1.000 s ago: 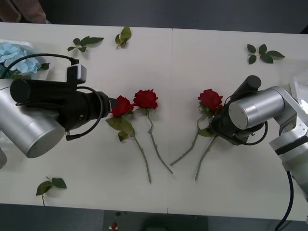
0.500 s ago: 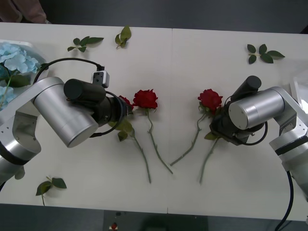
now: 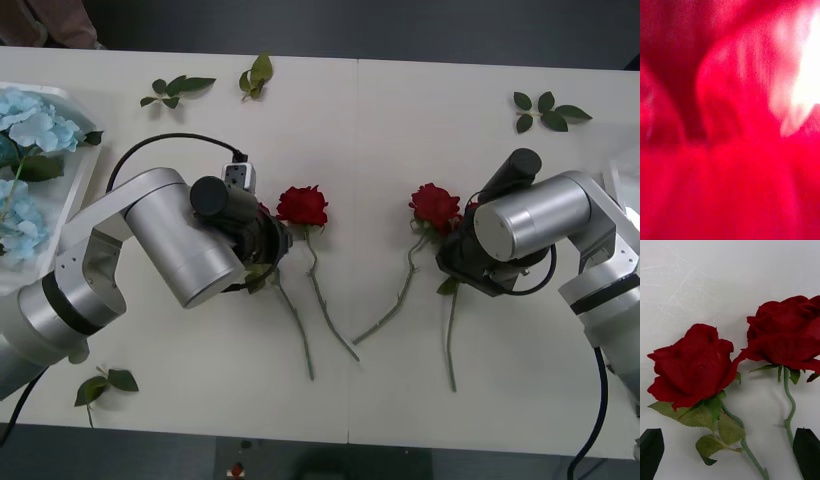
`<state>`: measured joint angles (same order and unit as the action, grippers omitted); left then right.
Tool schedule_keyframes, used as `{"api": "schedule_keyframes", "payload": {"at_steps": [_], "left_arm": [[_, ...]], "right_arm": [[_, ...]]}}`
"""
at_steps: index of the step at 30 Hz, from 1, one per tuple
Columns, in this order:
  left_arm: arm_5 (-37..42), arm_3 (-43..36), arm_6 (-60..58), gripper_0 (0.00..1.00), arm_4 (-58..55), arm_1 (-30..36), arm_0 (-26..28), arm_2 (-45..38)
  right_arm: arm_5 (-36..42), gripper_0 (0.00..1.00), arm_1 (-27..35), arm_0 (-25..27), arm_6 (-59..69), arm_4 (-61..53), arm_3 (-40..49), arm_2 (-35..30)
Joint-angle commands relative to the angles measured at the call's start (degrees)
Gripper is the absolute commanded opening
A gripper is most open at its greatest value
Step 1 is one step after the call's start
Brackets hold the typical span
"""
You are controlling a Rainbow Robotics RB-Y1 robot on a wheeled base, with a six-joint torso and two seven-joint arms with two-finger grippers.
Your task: Put the red flowers into the right box and the blue flowers into the left box
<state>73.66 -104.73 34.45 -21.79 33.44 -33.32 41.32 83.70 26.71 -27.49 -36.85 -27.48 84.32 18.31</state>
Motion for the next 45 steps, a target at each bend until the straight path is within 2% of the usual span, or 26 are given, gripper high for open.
{"api": "schedule_keyframes", "payload": {"at_steps": [1,6,12,17,23,29,32,39,45], "left_arm": [[0.43,0.67,-5.71,1.0,1.66,-1.0,-1.22,2.27],[0.52,2.17,-7.03,1.0,1.49,-1.8,-1.31,2.53],[-0.01,7.61,-8.44,1.0,1.49,-3.2,-3.24,4.73],[-1.06,11.75,-9.23,1.0,1.66,-4.78,-5.09,5.96],[-1.24,14.03,-9.32,1.0,1.84,-6.01,-5.88,5.96],[-1.24,14.82,-9.32,0.99,1.93,-6.37,-5.79,5.96],[-1.33,16.05,-9.41,0.93,2.01,-6.81,-5.79,5.96],[-1.33,16.67,-9.23,0.88,2.54,-6.89,-5.88,6.49],[-1.33,16.93,-9.41,0.81,4.91,-6.81,-5.88,9.13]], "right_arm": [[3.4,0.0,2.56,-1.68,-3.23,-0.29,6.65,-1.88],[9.9,0.0,5.63,-1.68,-3.23,-0.47,13.51,-4.34],[16.14,0.0,9.5,-1.68,-3.85,-1.08,19.39,-8.64],[19.13,0.0,13.02,-1.68,-5.08,-2.22,21.42,-12.51],[22.3,0.0,16.27,-1.07,-13.34,-4.51,21.24,-21.65],[24.14,0.0,18.11,0.16,-25.47,-6.0,18.16,-33.61],[23.88,0.0,19.17,0.16,-33.2,-5.74,14.03,-39.41],[20.01,0.0,21.63,0.16,-46.91,-4.16,5.86,-44.59],[10.52,0.0,22.95,0.16,-59.13,-4.07,-5.13,-47.4]]}}
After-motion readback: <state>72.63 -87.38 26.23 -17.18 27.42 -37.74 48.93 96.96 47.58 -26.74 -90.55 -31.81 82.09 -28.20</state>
